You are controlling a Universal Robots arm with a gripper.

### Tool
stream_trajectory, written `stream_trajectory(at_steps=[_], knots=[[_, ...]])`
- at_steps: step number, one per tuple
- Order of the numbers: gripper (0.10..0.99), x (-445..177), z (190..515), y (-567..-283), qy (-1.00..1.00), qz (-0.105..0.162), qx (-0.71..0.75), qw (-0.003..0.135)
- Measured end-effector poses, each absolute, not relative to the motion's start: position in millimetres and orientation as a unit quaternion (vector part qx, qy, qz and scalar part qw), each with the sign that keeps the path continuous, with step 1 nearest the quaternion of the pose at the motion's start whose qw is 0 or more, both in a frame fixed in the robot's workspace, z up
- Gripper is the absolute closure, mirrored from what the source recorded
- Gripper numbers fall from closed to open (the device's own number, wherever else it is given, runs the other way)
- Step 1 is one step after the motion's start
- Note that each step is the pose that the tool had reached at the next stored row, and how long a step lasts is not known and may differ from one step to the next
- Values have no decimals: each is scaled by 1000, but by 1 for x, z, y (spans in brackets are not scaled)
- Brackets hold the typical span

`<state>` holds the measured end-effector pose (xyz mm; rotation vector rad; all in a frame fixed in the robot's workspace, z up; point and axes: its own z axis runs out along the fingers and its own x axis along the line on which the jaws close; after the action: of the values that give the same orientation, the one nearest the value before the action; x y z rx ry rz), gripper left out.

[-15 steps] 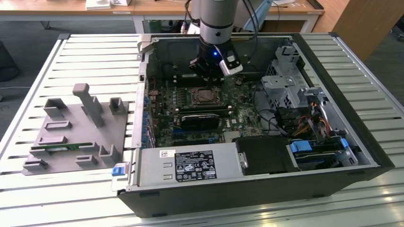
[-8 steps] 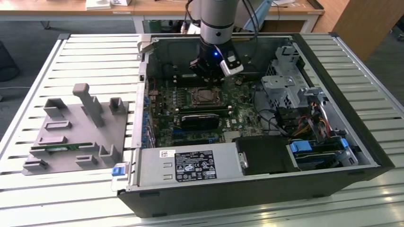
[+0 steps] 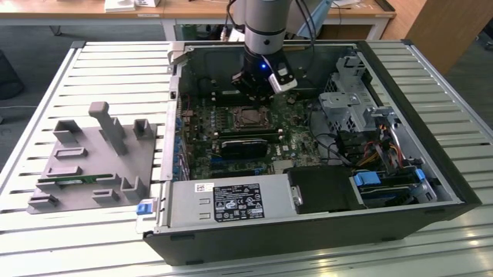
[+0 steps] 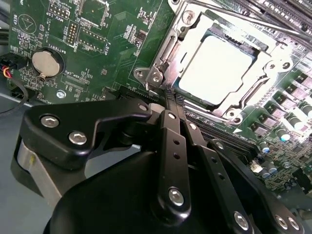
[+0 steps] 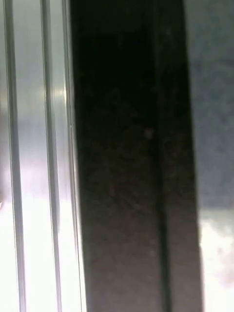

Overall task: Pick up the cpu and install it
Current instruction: 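Install the first cpu locking lever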

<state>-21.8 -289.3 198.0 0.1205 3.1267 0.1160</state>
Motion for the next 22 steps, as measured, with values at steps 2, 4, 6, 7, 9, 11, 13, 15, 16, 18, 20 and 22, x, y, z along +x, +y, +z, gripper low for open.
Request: stream_trajectory(at_steps=[2, 4, 6, 7, 9, 11, 13, 15, 16, 18, 20, 22], knots=[[980, -21, 197, -289, 999, 37, 38, 5], [980, -21, 197, -289, 999, 37, 38, 5], [980, -21, 197, -289, 999, 38, 38, 5], [980, -21, 197, -289, 999, 39, 38, 5], [980, -21, 198, -289, 998, 39, 38, 5], [980, -21, 199, -289, 998, 40, 38, 5], [980, -21, 199, -289, 998, 42, 38, 5], [980, -21, 199, -289, 998, 42, 39, 5], [980, -21, 198, -289, 998, 42, 39, 5], [980, -21, 197, -289, 998, 42, 38, 5], [980, -21, 196, -289, 998, 42, 39, 5], [980, -21, 196, -289, 998, 42, 39, 5]])
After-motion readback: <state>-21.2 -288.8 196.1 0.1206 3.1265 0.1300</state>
